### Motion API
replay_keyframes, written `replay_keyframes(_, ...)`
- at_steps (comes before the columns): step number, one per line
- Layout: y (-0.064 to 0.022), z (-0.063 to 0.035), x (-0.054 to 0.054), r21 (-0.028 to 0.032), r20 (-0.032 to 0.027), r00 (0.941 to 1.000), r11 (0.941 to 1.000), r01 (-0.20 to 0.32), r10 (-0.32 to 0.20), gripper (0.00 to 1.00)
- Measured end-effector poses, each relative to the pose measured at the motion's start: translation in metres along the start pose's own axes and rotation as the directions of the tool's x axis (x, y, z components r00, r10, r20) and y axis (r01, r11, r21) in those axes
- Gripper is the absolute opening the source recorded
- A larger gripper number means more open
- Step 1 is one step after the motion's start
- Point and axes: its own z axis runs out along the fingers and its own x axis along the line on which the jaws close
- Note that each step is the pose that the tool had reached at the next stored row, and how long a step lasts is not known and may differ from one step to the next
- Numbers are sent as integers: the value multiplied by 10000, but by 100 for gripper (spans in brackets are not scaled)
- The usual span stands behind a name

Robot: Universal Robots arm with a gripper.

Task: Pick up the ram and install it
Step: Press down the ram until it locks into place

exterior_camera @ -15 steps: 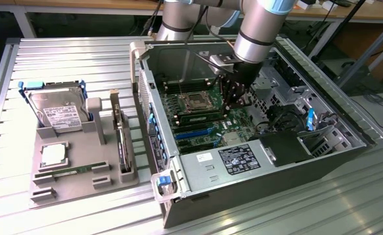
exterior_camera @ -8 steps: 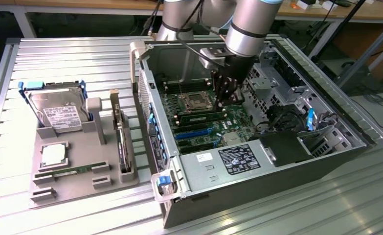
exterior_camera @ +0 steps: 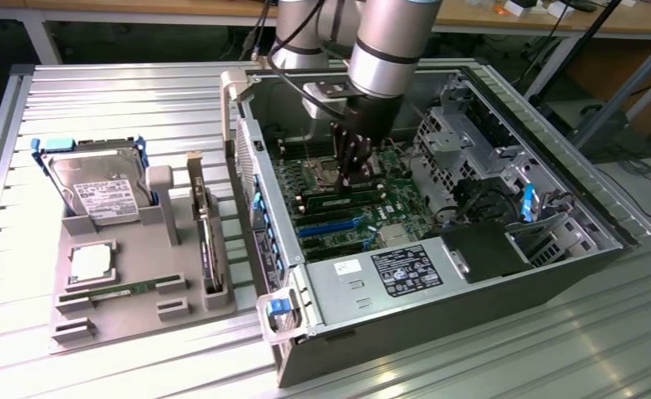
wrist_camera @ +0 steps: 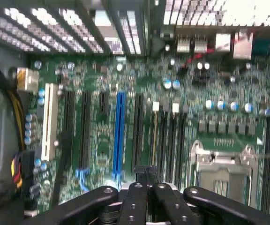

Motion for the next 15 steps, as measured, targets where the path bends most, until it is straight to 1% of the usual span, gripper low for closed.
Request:
replay_keyframes(2,108,7,-7,-12,-35,10000,10000,-2,2,11)
replay_keyframes(4,323,21,-25,-36,-116,9999,10000,-6,5,11)
replay_keyframes(5,377,23,-39,-43,-148,9999,10000,-7,6,11)
replay_keyframes(6,387,20,-75,-43,-173,9999,10000,-8,7,11)
replay_keyframes(7,384,15,-134,-45,-178,9998,10000,-10,9,11)
replay_keyframes(11,385,18,-139,-43,-177,9998,10000,-8,8,11)
replay_keyframes(15,391,104,-140,-44,-180,9998,10000,-10,9,11)
